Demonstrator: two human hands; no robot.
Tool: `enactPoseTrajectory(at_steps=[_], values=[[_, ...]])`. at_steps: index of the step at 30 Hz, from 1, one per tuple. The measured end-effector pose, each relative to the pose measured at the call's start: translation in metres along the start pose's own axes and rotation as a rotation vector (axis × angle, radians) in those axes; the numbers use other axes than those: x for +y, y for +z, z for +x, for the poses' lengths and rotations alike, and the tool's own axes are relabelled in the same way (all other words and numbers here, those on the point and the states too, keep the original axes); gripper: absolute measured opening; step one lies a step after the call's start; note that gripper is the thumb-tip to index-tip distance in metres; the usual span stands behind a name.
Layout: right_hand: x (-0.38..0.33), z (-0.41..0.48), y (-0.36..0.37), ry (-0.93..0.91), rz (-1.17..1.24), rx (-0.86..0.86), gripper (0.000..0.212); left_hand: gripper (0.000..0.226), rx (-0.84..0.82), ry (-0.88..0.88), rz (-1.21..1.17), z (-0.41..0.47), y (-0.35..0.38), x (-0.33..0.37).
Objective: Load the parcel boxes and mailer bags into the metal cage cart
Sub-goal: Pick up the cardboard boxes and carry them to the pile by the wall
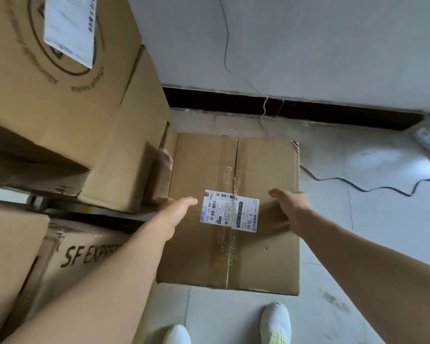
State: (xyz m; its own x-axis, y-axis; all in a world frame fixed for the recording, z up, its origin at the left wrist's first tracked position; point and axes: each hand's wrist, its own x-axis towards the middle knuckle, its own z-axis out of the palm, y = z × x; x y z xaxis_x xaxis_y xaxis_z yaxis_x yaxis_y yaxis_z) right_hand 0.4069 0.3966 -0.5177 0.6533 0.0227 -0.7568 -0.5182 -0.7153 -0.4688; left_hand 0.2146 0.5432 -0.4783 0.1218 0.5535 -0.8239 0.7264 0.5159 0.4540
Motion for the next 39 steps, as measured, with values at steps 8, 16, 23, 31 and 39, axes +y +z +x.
enactPoseTrajectory(at_steps=[8, 16, 23, 31, 39], values=[[0.049, 0.099, 0.063, 0.057, 0.011, -0.099, 0.072, 0.081, 0.036, -0.064, -0.022, 0.131, 0.027, -0.047], [0.047, 0.098, 0.053, 0.033, -0.031, -0.161, 0.042, 0.105, -0.124, -0.139, -0.014, 0.161, 0.021, -0.059], [-0.011, -0.008, 0.000, -0.015, -0.200, -0.257, 0.052, 0.071, -0.152, 0.003, 0.159, 0.039, 0.003, 0.023], [-0.126, -0.182, -0.097, -0.113, -0.125, -0.277, 0.050, 0.051, -0.185, 0.164, 0.162, -0.151, -0.018, 0.137], [-0.136, -0.356, -0.217, -0.204, 0.088, -0.059, 0.045, 0.034, -0.350, 0.474, 0.270, -0.330, -0.042, 0.199]])
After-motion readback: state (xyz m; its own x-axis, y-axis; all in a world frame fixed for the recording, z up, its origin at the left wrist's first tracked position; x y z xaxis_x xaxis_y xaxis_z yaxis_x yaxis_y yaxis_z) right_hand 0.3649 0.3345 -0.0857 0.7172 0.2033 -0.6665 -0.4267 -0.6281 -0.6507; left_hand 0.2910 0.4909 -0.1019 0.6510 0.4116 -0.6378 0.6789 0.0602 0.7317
